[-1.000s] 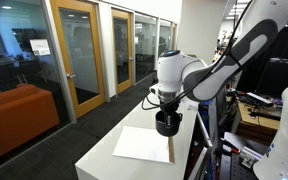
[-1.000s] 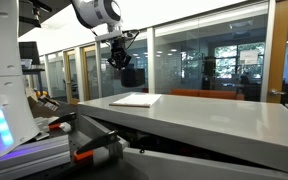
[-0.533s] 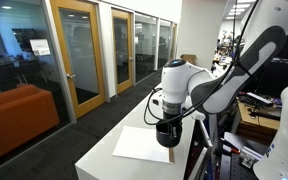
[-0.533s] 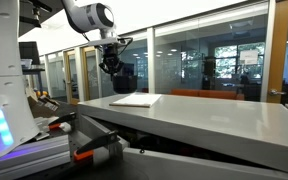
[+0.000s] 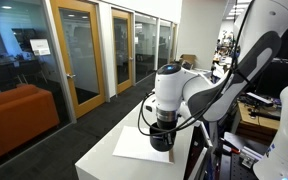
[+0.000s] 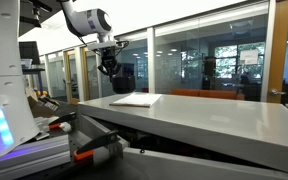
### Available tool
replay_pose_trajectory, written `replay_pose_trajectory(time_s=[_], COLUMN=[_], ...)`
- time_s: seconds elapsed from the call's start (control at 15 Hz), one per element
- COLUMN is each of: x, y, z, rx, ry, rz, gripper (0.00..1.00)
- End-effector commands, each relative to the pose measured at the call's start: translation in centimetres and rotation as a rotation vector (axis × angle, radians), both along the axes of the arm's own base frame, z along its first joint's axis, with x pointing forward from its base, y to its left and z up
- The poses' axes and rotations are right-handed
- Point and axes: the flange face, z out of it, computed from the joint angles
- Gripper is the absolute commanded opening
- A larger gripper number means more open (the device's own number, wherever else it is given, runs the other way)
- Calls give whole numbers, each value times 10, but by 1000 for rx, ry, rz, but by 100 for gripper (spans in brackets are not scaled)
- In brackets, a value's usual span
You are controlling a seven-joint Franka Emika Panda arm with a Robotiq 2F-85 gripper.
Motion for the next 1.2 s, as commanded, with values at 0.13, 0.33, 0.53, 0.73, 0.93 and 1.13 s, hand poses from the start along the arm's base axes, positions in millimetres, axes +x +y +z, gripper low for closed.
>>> replay_pose_trajectory(time_s=[0.13,0.33,0.53,0.73,0.93,1.13], x=[5,5,9,11,13,15], y=[3,-1,-7,-14,-20,-25], z=[-22,-30,-29,-29,-31,-31], rx=[5,12,25,38,42,45], ry=[21,32,29,29,35,40], rz=[23,14,-6,-21,-30,-35], gripper=[1,1,1,1,1,36])
